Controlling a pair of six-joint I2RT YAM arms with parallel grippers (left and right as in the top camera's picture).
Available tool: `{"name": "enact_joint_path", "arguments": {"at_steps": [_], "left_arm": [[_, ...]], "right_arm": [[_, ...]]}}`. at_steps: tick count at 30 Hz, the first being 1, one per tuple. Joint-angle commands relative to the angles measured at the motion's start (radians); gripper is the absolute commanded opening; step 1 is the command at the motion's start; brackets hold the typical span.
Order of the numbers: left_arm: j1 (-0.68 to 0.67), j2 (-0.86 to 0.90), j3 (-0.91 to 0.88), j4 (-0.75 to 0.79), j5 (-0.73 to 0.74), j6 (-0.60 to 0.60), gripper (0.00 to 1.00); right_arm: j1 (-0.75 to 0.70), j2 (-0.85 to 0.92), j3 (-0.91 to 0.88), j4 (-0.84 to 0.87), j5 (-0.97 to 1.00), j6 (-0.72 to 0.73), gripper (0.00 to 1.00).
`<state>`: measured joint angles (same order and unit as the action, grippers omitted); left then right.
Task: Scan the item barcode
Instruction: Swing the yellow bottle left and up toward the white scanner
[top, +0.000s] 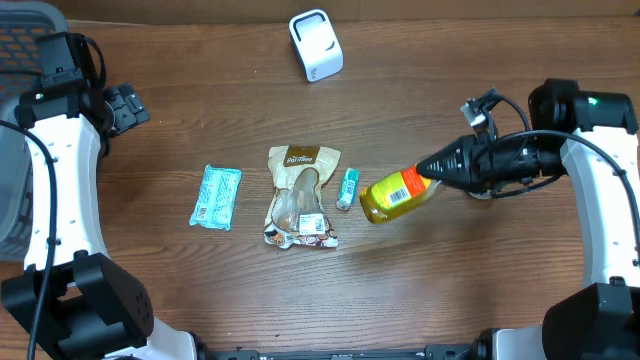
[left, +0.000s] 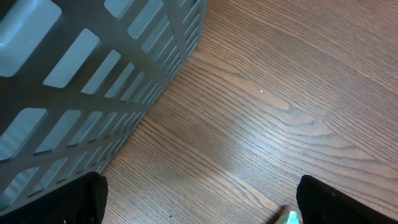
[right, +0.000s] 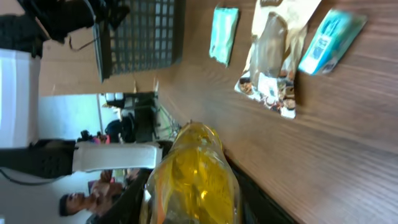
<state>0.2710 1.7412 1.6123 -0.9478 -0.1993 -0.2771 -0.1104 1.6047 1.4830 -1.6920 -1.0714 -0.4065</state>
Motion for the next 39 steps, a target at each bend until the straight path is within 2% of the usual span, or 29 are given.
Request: {"name": "enact_joint_path", "arguments": {"at_steps": [1, 6, 15, 24, 36, 39], "left_arm": [[0.01, -0.009, 0.018, 0.002, -0.013, 0.012, 0.99], [0.01, -0.009, 0.018, 0.002, -0.013, 0.011, 1.0], [0.01, -0.009, 0.018, 0.002, -0.013, 0.012, 1.0], [0.01, -0.009, 0.018, 0.002, -0.013, 0.012, 0.99], [0.009, -0.009, 0.018, 0.002, -0.013, 0.012, 1.0], [0.009, -0.009, 0.018, 0.002, -0.013, 0.012, 0.99]], "right_arm": [[0.007, -0.028, 0.015, -0.003, -0.063, -0.066, 0.04], [0.042, -0.028, 0.015, -0.003, -0.063, -0.066, 0.04], [0.19, -0.028, 0.015, -0.002, -0.106, -0.067, 0.04], [0.206, -0.028, 0.015, -0.002, -0.13, -0.068, 0.04], [0.206, -0.028, 0.015, 0.137, 0.072, -0.065, 0.04], [0.206, -0.028, 0.015, 0.204, 0.152, -0.003, 0.04]]}}
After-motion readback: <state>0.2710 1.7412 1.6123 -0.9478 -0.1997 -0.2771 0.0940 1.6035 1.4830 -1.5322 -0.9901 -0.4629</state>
